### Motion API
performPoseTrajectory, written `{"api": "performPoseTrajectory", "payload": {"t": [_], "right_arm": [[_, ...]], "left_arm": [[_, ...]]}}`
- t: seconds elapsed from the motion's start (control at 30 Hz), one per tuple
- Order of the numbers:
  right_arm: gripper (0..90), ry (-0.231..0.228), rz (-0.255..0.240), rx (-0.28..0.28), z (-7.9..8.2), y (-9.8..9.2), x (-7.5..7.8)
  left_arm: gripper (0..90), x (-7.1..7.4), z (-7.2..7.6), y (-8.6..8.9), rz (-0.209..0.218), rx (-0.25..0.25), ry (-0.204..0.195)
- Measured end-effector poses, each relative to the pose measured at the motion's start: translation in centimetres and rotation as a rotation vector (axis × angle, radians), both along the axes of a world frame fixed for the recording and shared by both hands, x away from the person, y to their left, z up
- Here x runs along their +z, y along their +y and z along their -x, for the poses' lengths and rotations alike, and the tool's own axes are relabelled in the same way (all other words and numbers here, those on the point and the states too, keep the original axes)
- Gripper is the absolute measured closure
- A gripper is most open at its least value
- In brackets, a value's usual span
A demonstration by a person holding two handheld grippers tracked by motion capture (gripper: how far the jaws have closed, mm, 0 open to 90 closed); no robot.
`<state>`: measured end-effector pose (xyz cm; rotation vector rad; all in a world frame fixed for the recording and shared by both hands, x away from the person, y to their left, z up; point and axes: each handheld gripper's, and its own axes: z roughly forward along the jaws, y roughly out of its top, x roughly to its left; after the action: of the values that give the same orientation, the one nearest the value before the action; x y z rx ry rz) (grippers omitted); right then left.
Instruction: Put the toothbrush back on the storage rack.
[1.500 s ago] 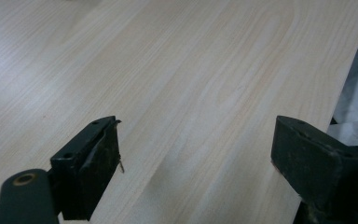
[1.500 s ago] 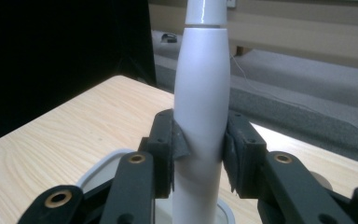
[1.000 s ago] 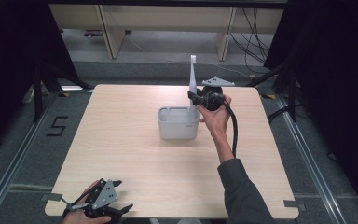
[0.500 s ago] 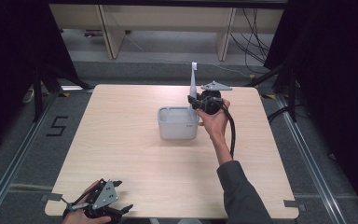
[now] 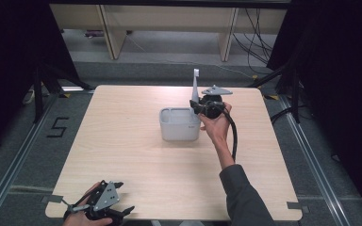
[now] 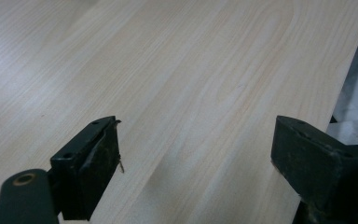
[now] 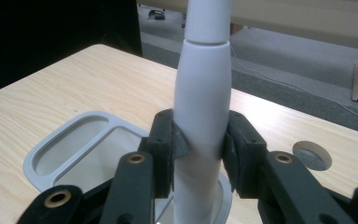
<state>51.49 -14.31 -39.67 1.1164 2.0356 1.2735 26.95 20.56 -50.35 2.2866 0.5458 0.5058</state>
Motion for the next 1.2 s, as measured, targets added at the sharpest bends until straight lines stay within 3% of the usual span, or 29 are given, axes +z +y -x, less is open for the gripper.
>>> {"api": "performPoseTrajectory", "payload": {"t": [0.07,0.1,0.2,0.23,0.33,0.37,0.43,0.5,0.53,0.57,0.63,0.67,0.73,0.77,0.8,0.83,0.9,0.93,0.97,1.07,1.1,1.2], "right_arm": [[66.4,0.010,0.008,0.004,0.1,0.0,-0.1],[66.4,-0.001,0.008,-0.003,0.1,0.0,-0.3],[66.4,0.023,-0.013,-0.006,0.2,0.0,-0.3],[66.4,0.011,0.003,0.003,0.1,-0.1,-0.4],[66.4,0.020,-0.016,-0.003,0.2,-0.1,-0.6],[66.4,0.012,0.000,-0.005,0.2,-0.2,-0.6],[66.4,0.012,0.001,0.008,0.1,-0.2,-0.7],[66.4,0.015,-0.007,-0.002,0.1,-0.1,-0.9],[66.4,0.015,-0.007,-0.002,0.1,-0.1,-0.9],[66.4,0.019,-0.003,-0.006,0.2,-0.1,-1.0],[66.4,0.027,-0.004,-0.002,0.2,-0.1,-1.2],[66.4,0.035,-0.007,-0.008,0.2,-0.1,-1.3],[66.4,0.030,0.000,0.003,0.1,-0.1,-1.4],[66.4,0.028,0.007,0.006,0.1,-0.2,-1.4],[66.4,0.015,0.011,0.005,0.1,-0.2,-1.4],[66.4,0.040,0.002,-0.005,0.3,-0.1,-1.5],[66.4,0.046,-0.010,-0.005,0.2,-0.1,-1.6],[66.4,0.023,0.012,0.005,0.1,-0.2,-1.7],[66.4,0.034,0.008,0.001,0.2,-0.2,-1.8],[66.4,0.029,0.016,0.010,0.1,-0.2,-1.9],[66.5,0.047,-0.005,-0.005,0.2,-0.1,-2.0],[66.4,0.043,0.011,0.003,0.2,-0.2,-2.1]], "left_arm": [[14.8,0.1,0.0,0.1,-0.024,-0.012,0.005],[14.8,0.0,0.0,0.0,0.003,-0.004,0.019],[14.8,0.0,0.0,0.0,0.001,-0.001,0.016],[14.8,0.2,-0.1,0.1,-0.031,-0.005,-0.013],[14.8,0.0,0.0,0.0,0.004,0.002,-0.007],[14.8,0.1,-0.2,0.1,-0.033,-0.010,-0.025],[14.8,0.0,0.0,0.0,-0.005,0.001,0.003],[14.8,-0.1,0.1,-0.1,0.010,0.006,0.006],[14.8,-0.1,0.1,-0.1,0.010,0.006,0.006],[14.8,0.1,0.0,0.1,-0.029,-0.003,0.002],[14.8,0.0,0.0,0.0,-0.027,0.000,0.014],[14.8,-0.1,0.1,-0.1,0.010,0.008,0.032],[14.8,-0.1,0.1,-0.1,0.017,0.008,0.028],[14.8,-0.1,0.0,0.0,-0.013,0.004,0.013],[14.8,-0.1,0.0,0.0,-0.007,0.003,0.012],[14.8,-0.2,0.1,-0.1,0.018,0.005,0.029],[14.8,-0.1,0.0,-0.1,-0.003,0.004,0.025],[14.8,-0.1,0.0,-0.1,-0.003,0.004,0.025],[14.8,-0.2,0.0,-0.1,-0.003,0.009,0.023],[14.8,-0.2,0.1,-0.2,0.021,0.010,0.038],[14.8,-0.1,0.0,0.0,-0.020,0.002,0.021],[14.8,-0.2,0.0,-0.1,0.002,0.006,0.022]]}}
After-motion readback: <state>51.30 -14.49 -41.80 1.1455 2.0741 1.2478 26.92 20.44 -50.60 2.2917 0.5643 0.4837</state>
